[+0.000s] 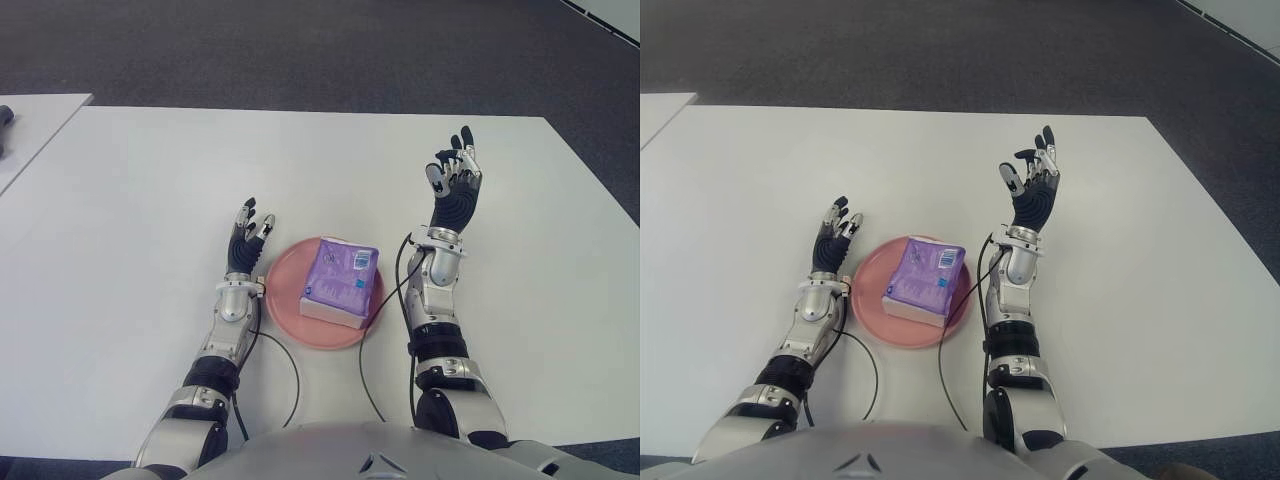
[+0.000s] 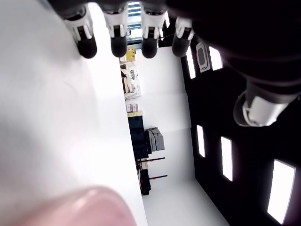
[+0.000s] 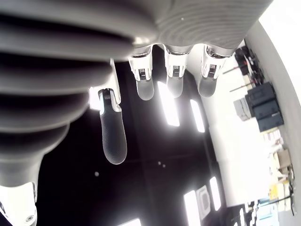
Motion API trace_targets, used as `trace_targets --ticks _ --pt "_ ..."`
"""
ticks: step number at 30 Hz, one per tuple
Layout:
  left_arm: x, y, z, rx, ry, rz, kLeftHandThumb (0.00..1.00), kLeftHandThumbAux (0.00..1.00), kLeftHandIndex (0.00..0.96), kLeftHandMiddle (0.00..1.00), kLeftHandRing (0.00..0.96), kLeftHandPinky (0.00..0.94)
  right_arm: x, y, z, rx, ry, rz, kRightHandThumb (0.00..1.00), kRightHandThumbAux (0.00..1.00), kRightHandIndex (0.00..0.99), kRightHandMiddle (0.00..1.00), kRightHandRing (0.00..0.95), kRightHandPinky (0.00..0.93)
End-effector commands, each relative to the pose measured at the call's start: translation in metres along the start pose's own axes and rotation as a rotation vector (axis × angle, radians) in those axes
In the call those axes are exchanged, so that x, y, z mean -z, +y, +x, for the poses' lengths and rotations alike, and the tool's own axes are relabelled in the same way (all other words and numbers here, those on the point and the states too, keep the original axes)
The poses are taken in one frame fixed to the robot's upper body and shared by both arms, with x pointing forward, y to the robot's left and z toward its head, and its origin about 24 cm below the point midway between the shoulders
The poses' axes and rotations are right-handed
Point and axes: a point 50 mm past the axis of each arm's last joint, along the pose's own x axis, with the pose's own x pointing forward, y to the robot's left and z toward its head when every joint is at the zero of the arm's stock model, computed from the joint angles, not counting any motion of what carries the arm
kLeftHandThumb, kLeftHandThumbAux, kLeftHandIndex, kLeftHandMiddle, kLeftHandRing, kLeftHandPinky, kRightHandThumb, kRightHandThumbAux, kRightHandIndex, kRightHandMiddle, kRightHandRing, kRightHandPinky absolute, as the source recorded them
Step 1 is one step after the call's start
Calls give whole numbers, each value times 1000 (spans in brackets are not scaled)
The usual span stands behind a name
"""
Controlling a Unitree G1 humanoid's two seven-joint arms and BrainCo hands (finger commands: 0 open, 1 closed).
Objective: Put the tissue paper into the plate.
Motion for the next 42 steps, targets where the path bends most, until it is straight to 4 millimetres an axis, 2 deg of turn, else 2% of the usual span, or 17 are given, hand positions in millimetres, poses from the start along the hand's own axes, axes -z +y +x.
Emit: trace_targets --ticks 1,42 --pt "9 4 -7 14 49 12 0 419 0 0 0 0 5 4 -8 13 25 13 223 659 510 71 0 0" --pt "8 10 -7 22 45 34 0 421 0 0 0 0 4 10 -12 12 22 12 223 659 510 71 0 0"
